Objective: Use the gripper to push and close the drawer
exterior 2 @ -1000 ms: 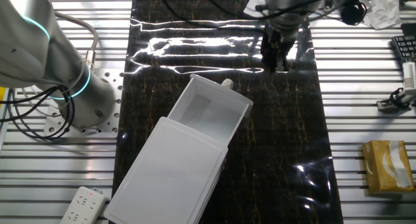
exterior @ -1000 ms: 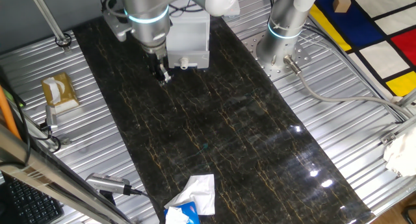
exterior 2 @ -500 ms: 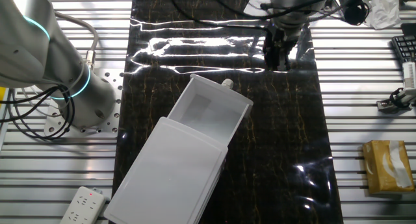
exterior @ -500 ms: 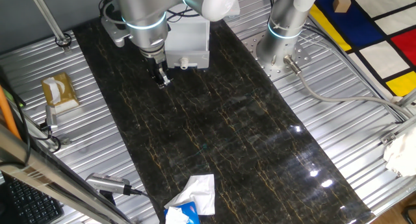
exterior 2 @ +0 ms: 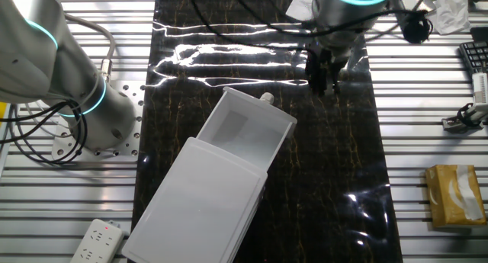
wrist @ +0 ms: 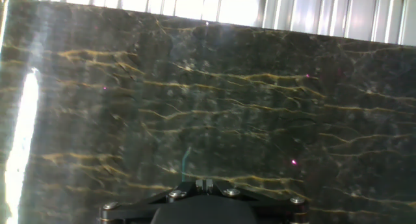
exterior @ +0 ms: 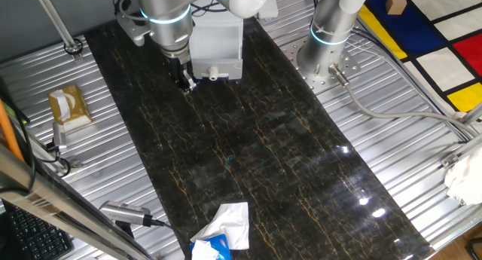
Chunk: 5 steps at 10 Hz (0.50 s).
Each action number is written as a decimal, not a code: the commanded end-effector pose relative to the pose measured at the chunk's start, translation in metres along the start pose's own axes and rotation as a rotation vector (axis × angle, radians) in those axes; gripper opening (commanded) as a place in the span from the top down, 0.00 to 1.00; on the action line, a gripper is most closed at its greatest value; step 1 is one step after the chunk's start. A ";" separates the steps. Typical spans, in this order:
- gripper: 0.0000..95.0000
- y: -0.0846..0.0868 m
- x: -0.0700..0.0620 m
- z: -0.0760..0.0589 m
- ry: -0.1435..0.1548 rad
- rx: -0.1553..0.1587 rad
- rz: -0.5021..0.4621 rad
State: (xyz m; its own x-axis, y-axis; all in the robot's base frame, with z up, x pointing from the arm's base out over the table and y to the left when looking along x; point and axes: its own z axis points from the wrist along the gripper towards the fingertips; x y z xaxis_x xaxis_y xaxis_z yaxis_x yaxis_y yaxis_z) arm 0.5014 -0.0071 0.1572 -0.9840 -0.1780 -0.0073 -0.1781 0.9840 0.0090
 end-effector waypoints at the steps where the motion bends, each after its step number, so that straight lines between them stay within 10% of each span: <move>1: 1.00 -0.007 0.006 0.004 -0.006 -0.002 -0.013; 5: 1.00 -0.020 0.024 0.006 -0.009 -0.001 -0.043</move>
State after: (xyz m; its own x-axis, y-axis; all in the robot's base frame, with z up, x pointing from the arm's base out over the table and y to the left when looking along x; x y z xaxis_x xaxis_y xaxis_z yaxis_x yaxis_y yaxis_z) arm 0.4796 -0.0350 0.1517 -0.9744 -0.2242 -0.0166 -0.2244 0.9745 0.0085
